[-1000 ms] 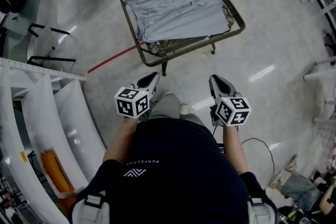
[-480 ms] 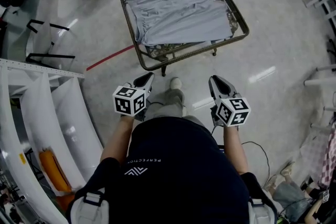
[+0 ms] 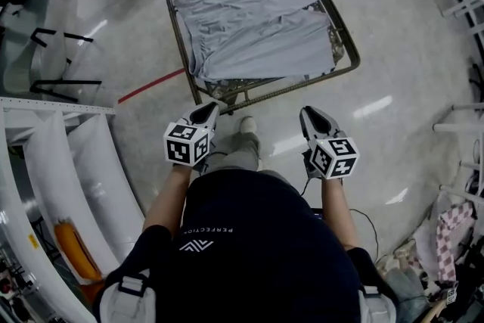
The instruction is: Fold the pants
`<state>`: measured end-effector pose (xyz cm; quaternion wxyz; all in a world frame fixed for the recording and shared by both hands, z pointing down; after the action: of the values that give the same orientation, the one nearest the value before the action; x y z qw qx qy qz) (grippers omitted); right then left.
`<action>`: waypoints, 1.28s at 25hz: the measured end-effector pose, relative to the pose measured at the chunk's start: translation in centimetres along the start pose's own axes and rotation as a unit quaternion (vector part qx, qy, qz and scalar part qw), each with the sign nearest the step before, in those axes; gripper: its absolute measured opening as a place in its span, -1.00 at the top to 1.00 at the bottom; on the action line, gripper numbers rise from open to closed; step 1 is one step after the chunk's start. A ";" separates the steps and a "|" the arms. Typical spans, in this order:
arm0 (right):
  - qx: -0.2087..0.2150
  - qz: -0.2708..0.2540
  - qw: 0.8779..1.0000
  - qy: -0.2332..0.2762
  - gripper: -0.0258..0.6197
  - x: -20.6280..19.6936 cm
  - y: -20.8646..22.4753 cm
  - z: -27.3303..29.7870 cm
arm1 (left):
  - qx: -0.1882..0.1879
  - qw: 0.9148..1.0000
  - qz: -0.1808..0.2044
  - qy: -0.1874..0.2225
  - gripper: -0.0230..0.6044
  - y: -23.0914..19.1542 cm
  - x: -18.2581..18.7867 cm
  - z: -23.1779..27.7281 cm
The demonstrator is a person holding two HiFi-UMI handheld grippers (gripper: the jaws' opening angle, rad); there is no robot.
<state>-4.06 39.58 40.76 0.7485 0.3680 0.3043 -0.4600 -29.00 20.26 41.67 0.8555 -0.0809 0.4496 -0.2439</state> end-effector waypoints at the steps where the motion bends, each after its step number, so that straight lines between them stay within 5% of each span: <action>1: -0.002 -0.001 1.000 -0.002 0.80 0.3 0.2 0.5 | 0.000 1.000 -0.004 -0.002 0.90 -0.4 0.2 0.4; 4: -0.009 -0.009 1.000 -0.008 0.80 1.0 1.0 2.0 | 0.003 1.000 -0.011 -0.008 0.83 -1.5 0.5 1.4; 6: -0.013 -0.015 1.000 -0.012 0.80 1.4 1.4 3.0 | 0.005 1.000 -0.015 -0.012 0.59 -2.2 0.8 2.0; 22: -0.025 -0.025 0.997 -0.068 0.70 3.1 3.6 9.2 | 0.064 0.996 -0.035 -0.051 0.64 -7.7 2.0 4.4; 32: -0.076 -0.029 0.992 -0.094 0.53 3.4 6.7 11.3 | 0.095 0.992 -0.036 -0.075 0.43 -11.1 2.0 4.5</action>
<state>4.75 30.68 46.00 0.7859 0.2563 0.2778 -0.4895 -28.26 9.25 46.76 0.8812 -0.0338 0.3561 -0.3091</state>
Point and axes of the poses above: the fingertips, and each gripper's own axes: z forward along the fingers, y to its right, x out of its top, the point moved 8 cm from there along -z, backward along the fingers, and after that the axes turned 9 degrees about -x, right-handed, at the moved point
